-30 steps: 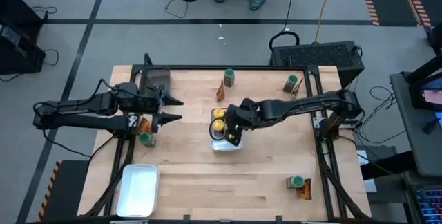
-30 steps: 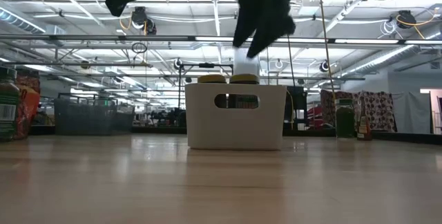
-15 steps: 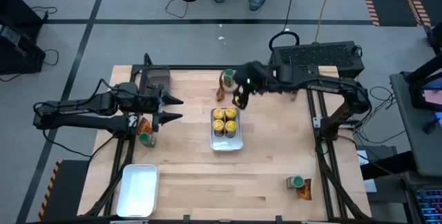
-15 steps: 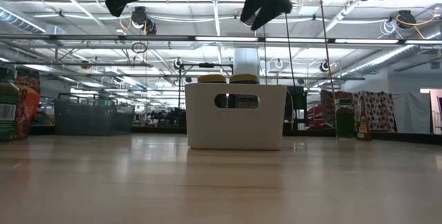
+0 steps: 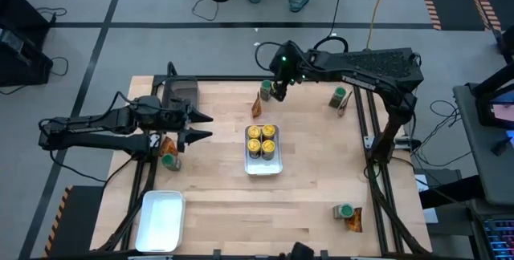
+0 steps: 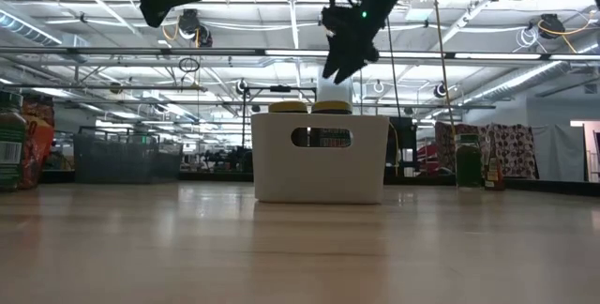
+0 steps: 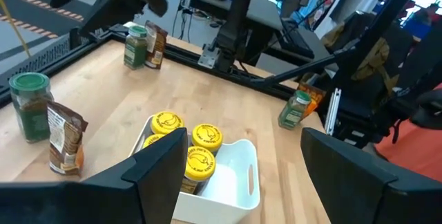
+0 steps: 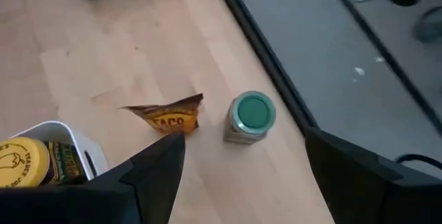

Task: Sort spices by type
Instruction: Put the top center brown spice pouch into the black transparent bin

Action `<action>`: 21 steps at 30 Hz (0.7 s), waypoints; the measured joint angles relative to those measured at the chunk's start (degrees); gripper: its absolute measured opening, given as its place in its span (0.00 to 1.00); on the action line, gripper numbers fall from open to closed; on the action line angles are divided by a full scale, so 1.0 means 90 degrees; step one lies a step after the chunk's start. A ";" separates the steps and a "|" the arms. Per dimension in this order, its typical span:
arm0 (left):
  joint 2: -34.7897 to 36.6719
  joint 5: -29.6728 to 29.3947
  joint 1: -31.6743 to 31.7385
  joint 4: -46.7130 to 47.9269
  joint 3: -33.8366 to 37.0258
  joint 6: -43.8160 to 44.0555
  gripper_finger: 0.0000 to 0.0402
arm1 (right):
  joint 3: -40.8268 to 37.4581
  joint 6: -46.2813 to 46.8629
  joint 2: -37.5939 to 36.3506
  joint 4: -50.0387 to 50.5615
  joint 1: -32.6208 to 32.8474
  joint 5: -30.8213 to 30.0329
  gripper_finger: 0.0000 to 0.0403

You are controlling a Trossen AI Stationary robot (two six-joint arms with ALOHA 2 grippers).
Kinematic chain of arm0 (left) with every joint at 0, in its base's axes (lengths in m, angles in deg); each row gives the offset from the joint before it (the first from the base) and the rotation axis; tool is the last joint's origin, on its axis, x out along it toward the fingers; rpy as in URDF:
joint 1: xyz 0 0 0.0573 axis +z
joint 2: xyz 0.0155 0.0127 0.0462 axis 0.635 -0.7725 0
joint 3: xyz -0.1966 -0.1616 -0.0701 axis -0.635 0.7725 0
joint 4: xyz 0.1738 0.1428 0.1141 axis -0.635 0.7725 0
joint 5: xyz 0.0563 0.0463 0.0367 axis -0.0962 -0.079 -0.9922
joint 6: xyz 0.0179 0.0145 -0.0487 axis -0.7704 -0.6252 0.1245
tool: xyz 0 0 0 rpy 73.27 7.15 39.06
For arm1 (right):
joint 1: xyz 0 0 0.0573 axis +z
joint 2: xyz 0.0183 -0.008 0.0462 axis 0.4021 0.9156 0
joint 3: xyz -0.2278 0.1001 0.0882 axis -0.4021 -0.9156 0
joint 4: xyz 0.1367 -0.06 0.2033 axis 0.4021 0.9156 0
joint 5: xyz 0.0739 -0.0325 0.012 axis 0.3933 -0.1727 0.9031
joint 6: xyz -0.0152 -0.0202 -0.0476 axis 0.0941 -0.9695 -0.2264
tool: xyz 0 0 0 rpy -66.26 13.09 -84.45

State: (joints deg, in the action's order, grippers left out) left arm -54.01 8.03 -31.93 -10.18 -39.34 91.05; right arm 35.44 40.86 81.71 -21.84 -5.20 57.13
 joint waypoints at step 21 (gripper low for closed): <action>-0.0002 -0.0698 -0.0002 0.0549 0.0000 0.0306 0.71 | -0.0005 0.0068 0.0682 0.0065 -0.0417 0.0264 0.70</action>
State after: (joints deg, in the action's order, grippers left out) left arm -54.03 1.74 -31.96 -5.24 -39.34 93.81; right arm 35.40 41.46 87.85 -21.26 -8.95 59.51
